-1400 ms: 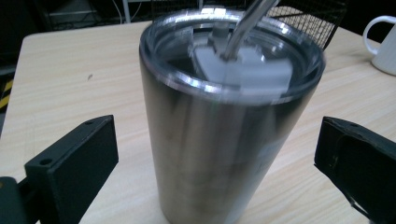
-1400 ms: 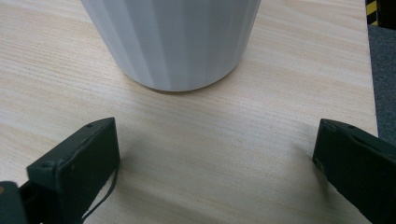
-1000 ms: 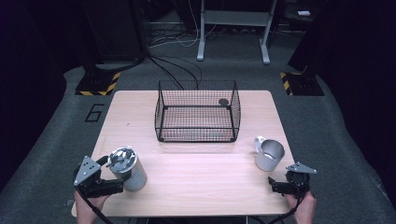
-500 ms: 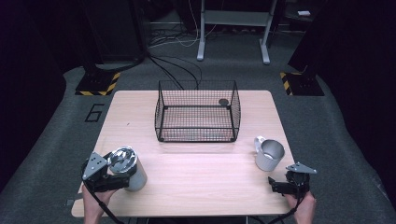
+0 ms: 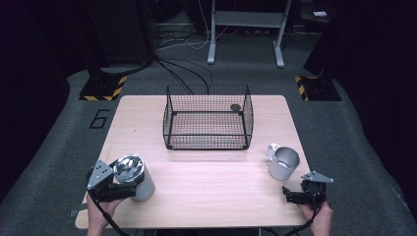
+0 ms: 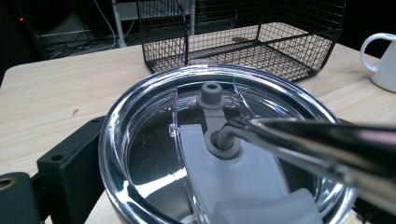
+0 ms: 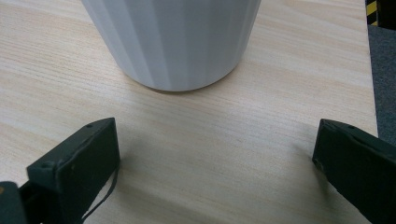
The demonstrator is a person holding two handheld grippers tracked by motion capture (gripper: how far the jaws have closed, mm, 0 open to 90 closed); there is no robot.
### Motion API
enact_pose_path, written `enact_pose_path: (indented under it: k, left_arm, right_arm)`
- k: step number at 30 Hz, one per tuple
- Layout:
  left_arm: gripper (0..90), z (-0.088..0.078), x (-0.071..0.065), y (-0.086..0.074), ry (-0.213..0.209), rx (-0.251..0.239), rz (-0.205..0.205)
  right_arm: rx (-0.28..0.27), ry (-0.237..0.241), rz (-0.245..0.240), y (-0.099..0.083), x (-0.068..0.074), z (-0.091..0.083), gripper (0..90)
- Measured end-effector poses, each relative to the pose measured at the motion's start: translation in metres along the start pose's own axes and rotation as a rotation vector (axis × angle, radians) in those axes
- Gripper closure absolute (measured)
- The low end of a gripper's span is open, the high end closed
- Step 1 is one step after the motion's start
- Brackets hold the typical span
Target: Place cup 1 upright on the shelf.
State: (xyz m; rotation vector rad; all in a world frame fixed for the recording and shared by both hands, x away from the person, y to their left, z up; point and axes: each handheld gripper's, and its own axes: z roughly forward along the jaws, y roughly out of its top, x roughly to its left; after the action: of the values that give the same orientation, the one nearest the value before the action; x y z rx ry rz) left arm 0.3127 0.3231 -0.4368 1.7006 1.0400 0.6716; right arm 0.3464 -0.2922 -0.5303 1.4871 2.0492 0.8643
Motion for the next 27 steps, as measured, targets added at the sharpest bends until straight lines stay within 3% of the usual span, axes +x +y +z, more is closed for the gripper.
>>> enact_pose_path:
  k: [8, 27]
  left_arm:
    - [4.1, 0.002, 0.000, 0.002, 0.003, 0.006, 0.007]
    - [4.1, 0.005, -0.012, 0.023, -0.071, 0.005, 0.073]
  right_arm:
    - [-0.004, 0.008, -0.002, 0.000, -0.001, 0.001, 0.0]
    - [0.002, 0.008, -0.008, 0.000, -0.001, 0.000, 0.0]
